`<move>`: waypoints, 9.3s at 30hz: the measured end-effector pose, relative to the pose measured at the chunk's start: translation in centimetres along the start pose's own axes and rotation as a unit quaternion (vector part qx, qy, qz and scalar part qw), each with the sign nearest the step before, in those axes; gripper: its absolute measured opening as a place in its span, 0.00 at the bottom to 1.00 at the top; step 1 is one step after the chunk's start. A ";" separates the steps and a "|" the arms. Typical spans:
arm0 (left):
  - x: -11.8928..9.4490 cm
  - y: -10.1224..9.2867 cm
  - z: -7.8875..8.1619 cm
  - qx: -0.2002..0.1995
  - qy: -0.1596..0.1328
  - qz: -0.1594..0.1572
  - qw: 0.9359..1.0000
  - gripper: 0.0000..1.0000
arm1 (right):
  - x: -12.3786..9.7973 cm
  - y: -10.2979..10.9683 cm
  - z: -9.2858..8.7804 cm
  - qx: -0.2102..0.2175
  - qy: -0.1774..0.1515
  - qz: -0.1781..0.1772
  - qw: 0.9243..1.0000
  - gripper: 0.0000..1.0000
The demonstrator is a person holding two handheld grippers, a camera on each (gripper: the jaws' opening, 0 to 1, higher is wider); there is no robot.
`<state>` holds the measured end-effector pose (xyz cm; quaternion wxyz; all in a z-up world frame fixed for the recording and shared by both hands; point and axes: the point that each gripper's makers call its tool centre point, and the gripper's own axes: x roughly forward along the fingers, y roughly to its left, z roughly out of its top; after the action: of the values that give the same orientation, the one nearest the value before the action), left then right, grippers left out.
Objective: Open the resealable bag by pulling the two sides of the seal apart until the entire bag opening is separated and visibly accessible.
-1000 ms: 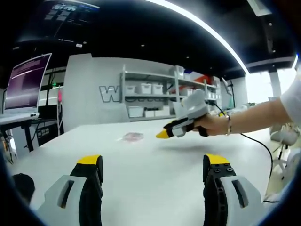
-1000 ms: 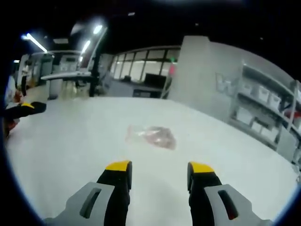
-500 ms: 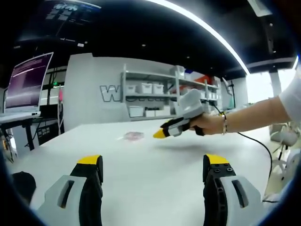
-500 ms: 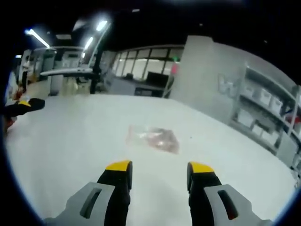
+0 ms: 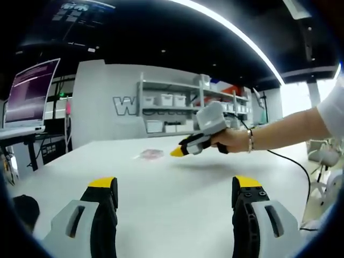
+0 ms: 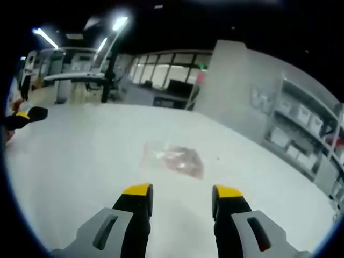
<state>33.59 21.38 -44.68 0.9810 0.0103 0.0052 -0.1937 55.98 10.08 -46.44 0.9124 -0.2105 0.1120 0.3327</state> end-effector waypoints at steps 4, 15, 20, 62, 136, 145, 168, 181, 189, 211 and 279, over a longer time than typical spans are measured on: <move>0.0 0.0 0.1 0.001 -0.001 -0.001 1.000 0.86 | 0.4 0.8 0.3 -0.011 0.000 0.009 1.000 0.43; -0.1 0.5 0.3 0.000 -0.004 0.003 1.000 0.86 | 1.8 1.3 0.7 -0.045 0.006 0.015 0.999 0.43; -0.1 0.6 0.1 -0.002 -0.002 0.002 1.000 0.86 | 2.3 1.6 1.0 -0.079 0.006 0.018 0.997 0.41; -0.3 1.5 0.6 -0.008 -0.014 0.008 1.000 0.86 | 6.1 1.5 1.4 -0.332 0.016 0.026 0.943 0.37; -1.3 2.1 1.4 -0.010 -0.026 0.018 0.999 0.86 | 5.9 -4.9 6.2 -0.007 -0.093 -0.004 0.996 0.00; -1.4 1.9 1.8 -0.007 -0.028 0.017 0.999 0.86 | 6.3 -6.1 7.2 0.023 -0.104 -0.003 0.994 0.00; -2.1 0.8 2.6 0.001 -0.035 0.016 0.999 0.86 | 3.7 -6.7 8.7 0.049 -0.130 -0.004 0.990 0.00; -2.2 0.0 2.6 0.002 -0.035 0.012 0.999 0.86 | 2.4 -6.8 7.6 0.052 -0.127 -0.008 0.991 0.00; -2.4 -0.1 2.9 0.003 -0.037 0.011 0.999 0.86 | 1.6 -7.0 7.6 0.059 -0.130 -0.010 0.990 0.00; -2.7 -0.6 3.2 0.006 -0.037 0.008 0.999 0.86 | -0.7 -7.2 7.6 0.074 -0.150 -0.009 0.986 0.00; -3.4 -4.2 4.2 0.029 -0.036 -0.015 0.999 0.86 | -9.2 -4.2 6.3 0.096 -0.197 0.018 0.976 0.00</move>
<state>28.90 18.70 -40.53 0.9768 0.0320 -0.0357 -0.2089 52.22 4.87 -36.38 0.9263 -0.0506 -0.0348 0.3717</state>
